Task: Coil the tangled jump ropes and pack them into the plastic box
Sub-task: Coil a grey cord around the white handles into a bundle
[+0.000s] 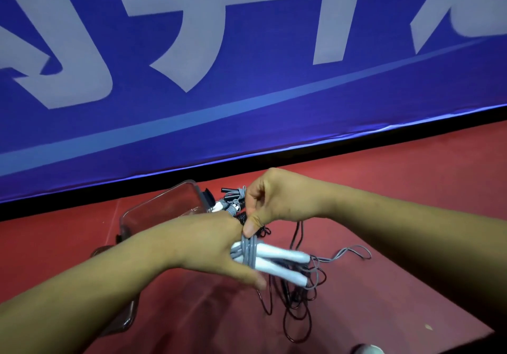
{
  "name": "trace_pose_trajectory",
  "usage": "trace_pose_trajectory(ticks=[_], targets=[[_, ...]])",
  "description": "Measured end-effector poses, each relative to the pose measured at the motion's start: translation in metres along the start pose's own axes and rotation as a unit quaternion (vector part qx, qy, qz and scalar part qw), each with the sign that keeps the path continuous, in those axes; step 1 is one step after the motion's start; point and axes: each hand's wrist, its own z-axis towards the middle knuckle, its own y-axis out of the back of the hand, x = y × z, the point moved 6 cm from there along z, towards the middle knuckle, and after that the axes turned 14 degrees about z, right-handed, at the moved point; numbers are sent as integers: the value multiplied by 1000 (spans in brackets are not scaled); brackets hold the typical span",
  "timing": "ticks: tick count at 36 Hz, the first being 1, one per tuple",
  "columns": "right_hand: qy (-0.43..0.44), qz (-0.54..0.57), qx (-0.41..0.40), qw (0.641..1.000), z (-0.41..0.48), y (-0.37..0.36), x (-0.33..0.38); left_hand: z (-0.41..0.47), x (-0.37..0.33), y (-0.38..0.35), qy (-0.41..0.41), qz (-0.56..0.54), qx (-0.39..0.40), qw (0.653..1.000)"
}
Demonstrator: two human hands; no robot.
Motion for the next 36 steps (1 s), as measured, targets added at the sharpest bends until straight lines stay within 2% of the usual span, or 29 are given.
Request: trace_pose_trajectory(ticks=[3,6,8,14,18,22,28,32,34,36], targets=[[-6,107,-24,994,1,7,-10,-3,8,11,-14,-133,-83,988],[-7,194,-21,981,1,12,-19,-8,18,27,9,-254,-151,955],[-24,248,14,968,-1,9,-27,-10,23,31,34,-275,-170,946],[-91,301,6,949,4,12,-49,-12,52,31,156,-321,-207,911],[-108,220,16,969,2,7,-42,-12,64,31,183,-372,-242,877],[-107,190,-1,976,3,6,-37,-11,66,34,155,-393,-252,870],[-124,169,15,978,1,-2,-33,-9,85,26,176,-437,-255,844],[-109,81,-20,990,3,-5,-21,-8,99,17,205,-439,-248,839],[-80,-22,-21,996,4,-6,-5,-8,102,14,209,-416,-244,850],[-46,-154,-12,987,5,-9,10,-7,102,14,207,-390,-238,865]])
